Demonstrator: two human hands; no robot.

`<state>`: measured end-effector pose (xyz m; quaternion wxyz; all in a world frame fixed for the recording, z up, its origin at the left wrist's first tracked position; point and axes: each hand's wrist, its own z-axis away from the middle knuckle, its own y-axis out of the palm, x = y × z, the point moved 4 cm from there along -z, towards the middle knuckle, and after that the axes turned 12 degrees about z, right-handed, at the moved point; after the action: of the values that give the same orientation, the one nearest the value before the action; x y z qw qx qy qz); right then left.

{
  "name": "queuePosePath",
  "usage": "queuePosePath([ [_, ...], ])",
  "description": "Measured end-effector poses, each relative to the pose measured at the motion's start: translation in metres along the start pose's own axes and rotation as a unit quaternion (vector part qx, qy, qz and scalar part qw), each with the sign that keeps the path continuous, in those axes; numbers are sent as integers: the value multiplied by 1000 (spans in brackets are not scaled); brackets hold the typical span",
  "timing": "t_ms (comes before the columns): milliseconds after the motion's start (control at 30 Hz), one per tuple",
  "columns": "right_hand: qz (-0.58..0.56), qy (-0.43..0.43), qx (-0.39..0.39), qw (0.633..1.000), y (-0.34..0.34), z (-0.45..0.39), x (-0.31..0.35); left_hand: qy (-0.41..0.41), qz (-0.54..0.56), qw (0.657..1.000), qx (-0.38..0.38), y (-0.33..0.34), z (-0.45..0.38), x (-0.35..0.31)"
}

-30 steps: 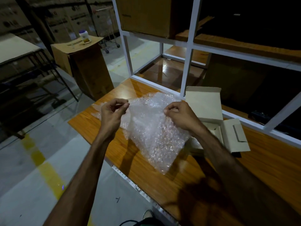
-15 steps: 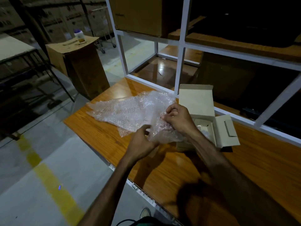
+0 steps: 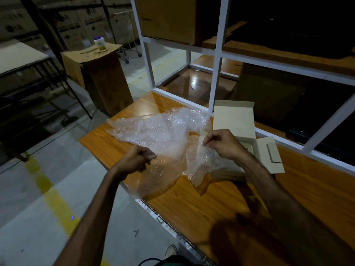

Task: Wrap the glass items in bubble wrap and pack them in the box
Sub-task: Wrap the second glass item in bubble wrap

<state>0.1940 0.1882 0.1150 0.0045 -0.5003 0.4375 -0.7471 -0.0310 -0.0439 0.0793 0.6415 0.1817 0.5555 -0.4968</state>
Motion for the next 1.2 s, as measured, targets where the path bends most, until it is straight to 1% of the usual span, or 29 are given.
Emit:
queuePosePath([
  [100,32,-8,72,997,5,1,0,2,-35,999,2,-10,-8,-1],
  [200,86,-18,123,989,13,1,-1,23,-78,997,-20,-19,-20,4],
  [300,91,-22,137,986,22,2,-4,45,-128,990,-45,-22,-29,8],
  [467,108,-39,161,980,34,6,-6,54,-227,971,-46,-19,-46,11],
  [533,103,-46,166,980,37,7,-3,63,-244,967,-34,-19,-54,11],
  [567,105,-48,169,979,38,6,-1,68,-237,969,-16,-17,-58,10],
  [633,117,-47,165,978,42,2,2,77,-189,979,28,-11,-68,8],
  [667,133,-47,152,978,43,-2,4,79,-161,983,37,-8,-74,8],
  [733,173,-44,114,977,45,-11,6,94,-145,985,9,-2,-91,8],
  [767,191,-39,89,977,45,-15,7,110,-172,979,-17,1,-100,7],
  [833,208,-26,54,976,44,-22,10,139,-274,950,-50,9,-118,8],
  [933,231,-15,68,970,45,-25,14,159,-418,894,-30,24,-141,12],
  [1000,249,-8,82,965,48,-27,14,147,-471,870,-21,31,-154,16],
  [1033,253,-5,85,964,49,-28,13,139,-477,868,-19,32,-160,18],
  [1100,254,-2,81,964,50,-29,11,137,-458,878,-19,33,-169,24],
  [1200,255,3,82,963,49,-32,11,188,-394,899,-43,28,-174,25],
])
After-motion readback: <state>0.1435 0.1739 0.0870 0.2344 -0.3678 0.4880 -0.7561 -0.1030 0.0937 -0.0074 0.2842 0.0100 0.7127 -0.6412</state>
